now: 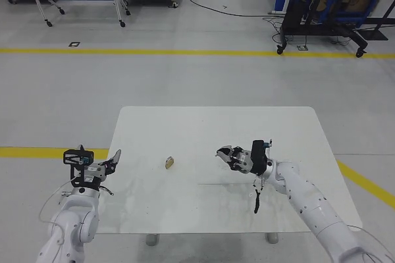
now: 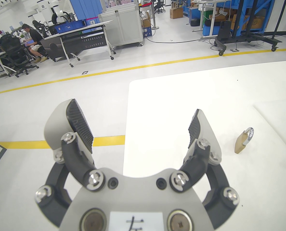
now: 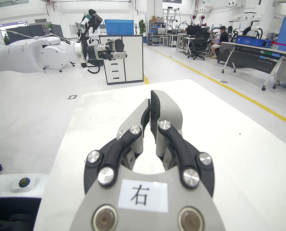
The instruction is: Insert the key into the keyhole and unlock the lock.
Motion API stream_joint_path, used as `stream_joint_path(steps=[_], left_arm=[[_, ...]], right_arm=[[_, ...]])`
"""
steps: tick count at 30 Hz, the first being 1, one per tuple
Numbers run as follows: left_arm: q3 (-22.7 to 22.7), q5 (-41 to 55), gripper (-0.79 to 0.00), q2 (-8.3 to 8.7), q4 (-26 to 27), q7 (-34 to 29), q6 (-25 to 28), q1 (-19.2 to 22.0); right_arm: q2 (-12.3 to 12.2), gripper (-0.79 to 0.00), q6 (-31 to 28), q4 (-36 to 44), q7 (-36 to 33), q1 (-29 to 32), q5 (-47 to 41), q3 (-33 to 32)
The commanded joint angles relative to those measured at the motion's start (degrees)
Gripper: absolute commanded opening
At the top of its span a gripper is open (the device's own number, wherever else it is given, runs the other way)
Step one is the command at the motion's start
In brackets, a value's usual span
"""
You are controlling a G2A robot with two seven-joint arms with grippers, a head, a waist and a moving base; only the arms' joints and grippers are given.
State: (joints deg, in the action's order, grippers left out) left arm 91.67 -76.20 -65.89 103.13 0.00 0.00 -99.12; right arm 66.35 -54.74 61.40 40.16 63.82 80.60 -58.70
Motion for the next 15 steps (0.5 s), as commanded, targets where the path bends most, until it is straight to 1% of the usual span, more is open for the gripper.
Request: stream_joint_path(steps=[1, 5, 6, 8, 11, 13, 15], left_arm=[[0.0, 0.0, 0.0, 0.0, 0.0, 0.0, 0.0, 0.0], [0.01, 0.13, 0.0, -0.01, 0.01, 0.05, 0.04, 0.05], [0.15, 2.15, 0.0, -0.13, -0.03, 0.4, 0.14, 0.27], [0.11, 12.62, 0.0, -0.53, -0.1, -0.37, 3.09, 0.76], [0.05, 28.27, 0.0, -0.95, -1.48, -4.99, 8.32, 2.78], [-0.63, 40.41, 0.0, -1.21, -3.15, -9.86, 12.26, 4.62], [-1.67, 50.38, 0.0, -1.31, -5.07, -16.28, 15.71, 6.9]], right_arm=[[0.0, -0.785, 0.02, 0.01, -0.01, 0.01, 0.0, 0.0], [0.0, -0.785, 0.02, 0.01, -0.01, 0.01, 0.0, 0.0], [0.0, -0.785, 0.02, 0.01, -0.01, 0.01, 0.0, 0.0], [0.03, -0.785, 0.37, -0.06, -0.1, 0.16, -0.35, -0.05], [0.9, -0.785, -0.19, -1.42, 0.8, 1.01, -7.81, 0.65], [1.78, -0.785, -2.98, -3.16, 2.69, 0.91, -13.44, 1.91], [2.66, -0.785, -3.26, -5.18, 3.43, 0.51, -19.01, 3.98]])
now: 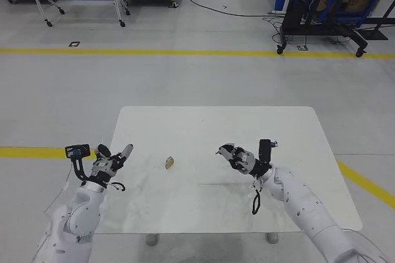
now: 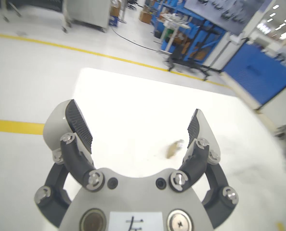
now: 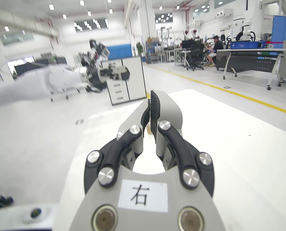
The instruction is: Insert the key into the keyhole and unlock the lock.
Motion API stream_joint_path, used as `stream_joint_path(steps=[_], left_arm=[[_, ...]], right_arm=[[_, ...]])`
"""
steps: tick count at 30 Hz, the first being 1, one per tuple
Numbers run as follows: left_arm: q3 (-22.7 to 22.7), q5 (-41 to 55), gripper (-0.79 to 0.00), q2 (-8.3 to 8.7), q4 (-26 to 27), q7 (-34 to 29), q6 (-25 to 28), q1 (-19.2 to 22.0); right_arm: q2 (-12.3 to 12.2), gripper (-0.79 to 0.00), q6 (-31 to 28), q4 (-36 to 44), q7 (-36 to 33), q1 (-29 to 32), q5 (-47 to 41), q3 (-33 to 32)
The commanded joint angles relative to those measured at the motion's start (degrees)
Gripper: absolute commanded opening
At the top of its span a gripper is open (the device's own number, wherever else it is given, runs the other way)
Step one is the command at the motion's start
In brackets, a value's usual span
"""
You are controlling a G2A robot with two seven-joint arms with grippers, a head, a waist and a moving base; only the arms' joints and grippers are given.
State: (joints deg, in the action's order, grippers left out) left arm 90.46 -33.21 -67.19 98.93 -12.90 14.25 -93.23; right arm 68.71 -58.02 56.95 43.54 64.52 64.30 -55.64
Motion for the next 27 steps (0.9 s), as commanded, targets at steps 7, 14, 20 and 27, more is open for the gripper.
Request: stream_joint_path(steps=[7, 14, 20, 27], left_arm=[[-6.31, 33.72, 0.0, 0.01, -8.68, -27.97, 11.31, 11.07], [-13.72, 36.01, 0.0, -0.63, -12.13, -33.52, 14.01, 17.52], [-18.16, 35.72, -0.36, -1.12, -13.61, -34.0, 17.12, 19.76], [-19.92, 28.44, -0.453, -1.21, -13.11, -29.36, 19.19, 20.4]], right_arm=[[0.29, -0.785, 0.02, -2.06, -0.58, -1.78, -19.96, 8.08], [0.01, -0.785, 0.02, -1.43, -8.34, -3.97, -32.5, 15.56], [1.83, -0.785, 0.02, -2.59, -14.0, -7.13, -41.93, 21.89], [2.87, -0.785, 0.02, -2.74, -20.59, -9.28, -51.36, 25.91]])
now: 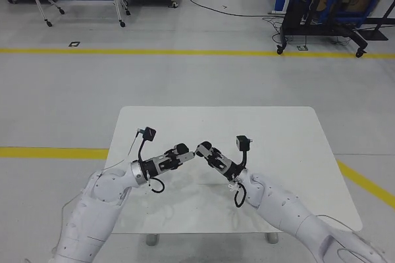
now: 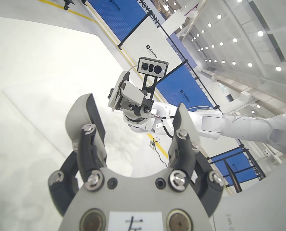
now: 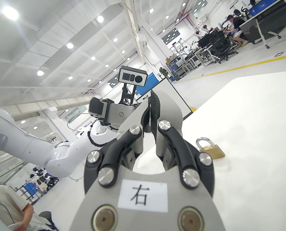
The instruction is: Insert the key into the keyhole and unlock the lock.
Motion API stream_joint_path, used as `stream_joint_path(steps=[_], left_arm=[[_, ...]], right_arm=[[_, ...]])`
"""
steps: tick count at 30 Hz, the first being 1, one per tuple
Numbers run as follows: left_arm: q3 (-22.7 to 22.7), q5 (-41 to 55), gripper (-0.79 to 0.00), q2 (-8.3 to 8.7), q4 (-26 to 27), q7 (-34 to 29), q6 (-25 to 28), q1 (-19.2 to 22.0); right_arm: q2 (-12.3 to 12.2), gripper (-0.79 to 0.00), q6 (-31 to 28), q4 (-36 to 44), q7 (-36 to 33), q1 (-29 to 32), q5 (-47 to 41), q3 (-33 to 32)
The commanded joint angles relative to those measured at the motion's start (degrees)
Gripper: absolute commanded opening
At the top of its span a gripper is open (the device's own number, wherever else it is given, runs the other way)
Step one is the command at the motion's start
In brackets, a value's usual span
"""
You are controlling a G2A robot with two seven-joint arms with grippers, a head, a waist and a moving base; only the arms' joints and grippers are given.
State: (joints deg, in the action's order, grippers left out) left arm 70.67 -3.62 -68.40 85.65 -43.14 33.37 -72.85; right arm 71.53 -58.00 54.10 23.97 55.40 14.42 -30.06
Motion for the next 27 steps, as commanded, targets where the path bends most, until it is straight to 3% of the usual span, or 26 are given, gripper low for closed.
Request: stream_joint_path(steps=[1, 12, 14, 15, 17, 27], left_arm=[[-0.25, -2.31, -0.453, 0.01, 0.35, 1.57, 0.09, 0.0], [-1.5, -7.62, -0.533, 0.15, 1.59, 6.18, -0.35, -1.02], [-1.44, -7.42, -0.606, 0.23, 1.68, 6.35, -0.23, -1.14], [-1.39, -7.38, -0.69, 0.28, 1.71, 6.33, -0.19, -1.18], [-1.33, -7.26, -0.785, 0.36, 1.73, 6.38, -0.17, -1.28], [-1.11, -7.72, -0.785, 0.72, 1.81, 7.26, -0.9, -1.46]], right_arm=[[0.08, -0.785, 0.0, 0.1, -1.87, -0.36, -2.59, 0.54], [0.13, -0.785, 0.0, 0.66, -7.39, -0.39, -8.94, -0.05], [0.14, -0.785, 0.0, 0.73, -8.07, -0.26, -9.26, -0.41], [0.15, -0.785, 0.0, 0.71, -8.39, -0.2, -9.36, -0.59], [0.18, -0.785, 0.0, 0.7, -8.89, -0.06, -9.55, -1.0], [0.49, -0.785, 0.0, 0.83, -11.55, 0.68, -10.28, -2.72]])
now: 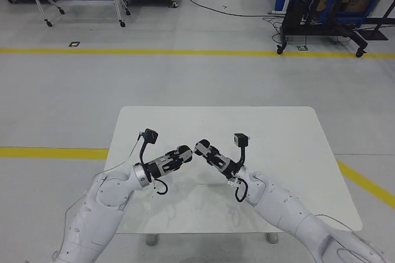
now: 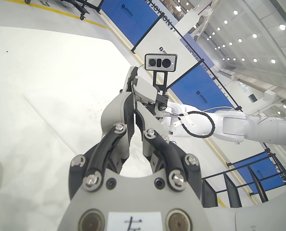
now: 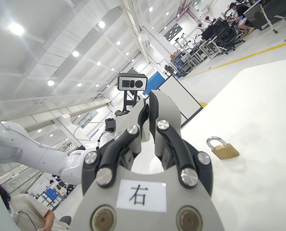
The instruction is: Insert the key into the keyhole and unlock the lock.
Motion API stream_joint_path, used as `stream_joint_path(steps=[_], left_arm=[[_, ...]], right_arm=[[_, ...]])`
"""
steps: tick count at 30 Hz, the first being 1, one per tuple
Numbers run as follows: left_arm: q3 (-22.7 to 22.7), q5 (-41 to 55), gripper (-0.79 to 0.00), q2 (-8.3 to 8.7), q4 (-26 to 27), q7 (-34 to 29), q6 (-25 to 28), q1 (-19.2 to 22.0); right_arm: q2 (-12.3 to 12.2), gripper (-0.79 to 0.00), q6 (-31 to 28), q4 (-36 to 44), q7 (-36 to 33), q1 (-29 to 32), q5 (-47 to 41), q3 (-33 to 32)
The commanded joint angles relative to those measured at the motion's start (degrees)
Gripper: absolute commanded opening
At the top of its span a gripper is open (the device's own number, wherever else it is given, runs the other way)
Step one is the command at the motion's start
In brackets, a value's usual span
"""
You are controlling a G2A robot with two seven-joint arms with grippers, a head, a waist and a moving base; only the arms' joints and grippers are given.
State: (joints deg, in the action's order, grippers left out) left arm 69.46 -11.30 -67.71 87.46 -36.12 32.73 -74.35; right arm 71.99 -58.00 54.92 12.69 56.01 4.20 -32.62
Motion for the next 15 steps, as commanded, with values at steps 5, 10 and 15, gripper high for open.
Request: stream_joint_path(steps=[5, 10, 15], left_arm=[[0.64, 0.38, -0.785, 0.16, 0.3, 1.4, -1.54, 0.29], [1.19, 1.43, -0.785, 0.26, 0.31, 2.14, -2.97, 0.7], [1.57, 1.65, -0.653, 0.49, -0.1, 1.39, -2.74, 0.8]], right_arm=[[0.23, -0.785, 0.0, -0.13, -2.1, 0.5, -0.92, -0.86], [0.49, -0.785, 0.0, -0.04, -5.85, 0.85, -2.9, -1.08], [0.68, -0.785, 0.0, 0.09, -8.74, 1.15, -5.89, -2.58]])
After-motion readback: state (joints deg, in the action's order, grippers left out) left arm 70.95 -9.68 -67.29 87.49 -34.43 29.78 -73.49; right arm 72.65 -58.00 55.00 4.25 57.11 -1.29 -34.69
